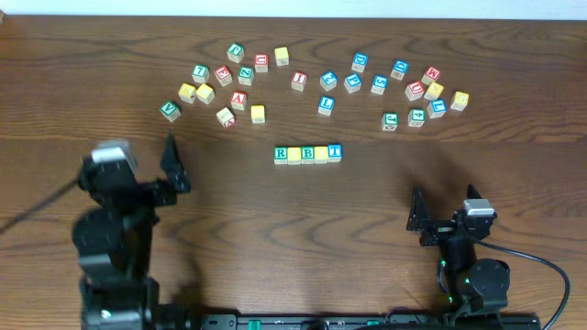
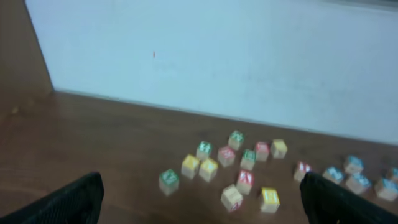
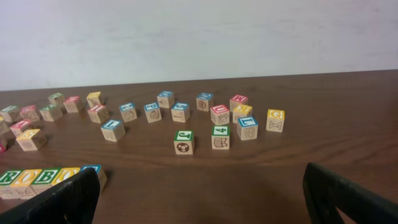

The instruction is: Spell out ROBOT

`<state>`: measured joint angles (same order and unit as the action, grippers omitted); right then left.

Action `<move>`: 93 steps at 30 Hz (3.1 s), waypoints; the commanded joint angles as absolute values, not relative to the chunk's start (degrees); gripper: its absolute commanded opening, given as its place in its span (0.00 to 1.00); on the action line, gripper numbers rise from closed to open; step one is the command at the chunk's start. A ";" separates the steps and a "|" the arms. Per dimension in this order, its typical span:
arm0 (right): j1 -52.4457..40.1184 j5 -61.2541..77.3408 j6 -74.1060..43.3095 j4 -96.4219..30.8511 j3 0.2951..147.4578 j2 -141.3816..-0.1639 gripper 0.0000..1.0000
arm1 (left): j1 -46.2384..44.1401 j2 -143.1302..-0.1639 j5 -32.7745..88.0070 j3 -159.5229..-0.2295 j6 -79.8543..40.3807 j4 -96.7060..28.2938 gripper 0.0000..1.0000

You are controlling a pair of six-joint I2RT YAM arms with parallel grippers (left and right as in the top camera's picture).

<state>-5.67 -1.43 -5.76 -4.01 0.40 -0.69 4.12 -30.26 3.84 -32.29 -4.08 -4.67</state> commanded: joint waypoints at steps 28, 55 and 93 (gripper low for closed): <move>-5.23 -1.32 -5.06 -4.14 0.32 -0.32 0.99 | 6.20 -0.08 0.38 -0.21 1.74 3.14 0.99; -5.23 -1.32 -5.06 -4.14 0.32 -0.32 0.99 | 6.20 -0.08 0.40 -0.23 1.69 -4.12 0.99; -5.23 -1.30 -5.06 -4.14 0.32 -0.32 0.99 | 6.20 -0.34 0.38 -0.23 1.69 -4.14 0.99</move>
<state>-5.67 -1.43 -5.76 -3.99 0.40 -0.69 5.91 -0.60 1.34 -0.80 1.34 -1.30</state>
